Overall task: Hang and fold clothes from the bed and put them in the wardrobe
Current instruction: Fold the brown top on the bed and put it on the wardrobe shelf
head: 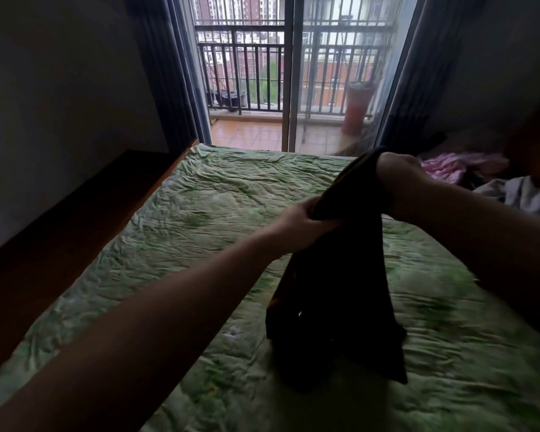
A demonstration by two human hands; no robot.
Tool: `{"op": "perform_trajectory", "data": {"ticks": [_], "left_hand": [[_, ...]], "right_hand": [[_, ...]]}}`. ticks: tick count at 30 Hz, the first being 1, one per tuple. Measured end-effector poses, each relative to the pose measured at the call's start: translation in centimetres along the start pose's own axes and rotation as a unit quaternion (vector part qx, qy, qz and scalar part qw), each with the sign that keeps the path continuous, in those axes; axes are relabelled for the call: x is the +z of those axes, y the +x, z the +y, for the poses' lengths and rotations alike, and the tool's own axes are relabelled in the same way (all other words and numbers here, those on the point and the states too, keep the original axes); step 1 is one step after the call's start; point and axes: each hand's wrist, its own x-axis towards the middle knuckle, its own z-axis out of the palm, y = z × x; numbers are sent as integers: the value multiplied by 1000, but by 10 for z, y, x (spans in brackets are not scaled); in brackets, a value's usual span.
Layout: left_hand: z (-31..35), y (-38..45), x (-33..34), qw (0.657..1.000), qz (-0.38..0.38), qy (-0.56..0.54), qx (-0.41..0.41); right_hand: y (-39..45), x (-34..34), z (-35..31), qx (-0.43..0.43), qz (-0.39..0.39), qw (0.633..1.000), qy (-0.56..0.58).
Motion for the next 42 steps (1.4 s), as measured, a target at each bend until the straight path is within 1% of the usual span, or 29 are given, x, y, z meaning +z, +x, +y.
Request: {"op": "perform_trajectory", "data": {"ticks": [2,3,4,5,6,7,8,9,10,14,15,16,17,19,21,23,26,28,30,32,34,35,36,37,38,39,40,41,42], "left_hand": [[0,9,-5,995,79,53,20],[2,11,-9,992,105,61,23],[5,13,-14,990,127,51,25],[10,14,-20,988,148,42,27],[17,14,-25,985,163,40,30],[22,14,-29,983,172,47,31],[28,14,-32,982,176,49,39],[34,13,-33,981,182,46,48],[38,13,-34,979,192,41,56],[47,8,-50,964,253,57,61],[45,8,-57,962,257,69,57],[43,7,-65,962,254,84,53],[41,5,-71,963,246,99,47],[34,3,-80,962,229,146,38],[26,1,-88,944,214,247,35],[20,-3,-97,924,177,338,13],[13,-12,-103,914,79,397,-18],[9,-15,-100,906,41,420,-31],[4,-13,-92,922,12,381,-74],[-2,-12,-86,933,-36,338,-120],[-10,-11,-85,934,-84,325,-126],[-15,-11,-86,928,-93,341,-118],[-18,-12,-87,916,-93,377,-100],[-22,-12,-90,892,-83,438,-80],[-24,-12,-92,856,-65,510,-58],[-27,-11,-95,812,-52,580,-44],[-28,-9,-96,774,-39,631,-26],[-29,-4,-97,753,-30,657,-2],[-29,1,-97,747,-20,664,24]], "right_hand": [[-1,-11,-1,-12,-9,999,-52],[0,-18,1,-40,-9,993,-113],[2,-27,4,-86,-7,975,-206],[4,-35,9,-140,-3,940,-311],[3,-43,15,-185,-3,892,-412],[3,-49,23,-212,-2,845,-491],[3,-54,33,-221,2,808,-546],[3,-57,46,-215,6,782,-584],[3,-60,60,-194,6,768,-611],[1,-80,119,-11,-64,738,-672],[2,-88,125,23,-72,742,-666],[3,-95,124,53,-72,769,-633],[7,-100,119,78,-73,805,-584],[13,-104,100,97,-61,858,-502],[15,-102,72,78,-42,896,-436],[11,-94,44,35,-20,927,-372],[0,-75,13,0,27,966,-258],[-7,-61,3,-7,30,982,-186],[-10,-50,3,2,7,988,-151],[-9,-48,9,5,10,986,-165],[-4,-55,17,-10,38,980,-197],[0,-62,22,-17,47,973,-224],[3,-70,27,-22,48,964,-261],[5,-76,31,-22,39,951,-306],[7,-80,35,-20,26,935,-352],[10,-82,38,-19,10,918,-396],[11,-81,40,-20,-7,899,-437],[13,-79,41,-21,-20,882,-471],[16,-76,41,-22,-29,869,-494]]}}
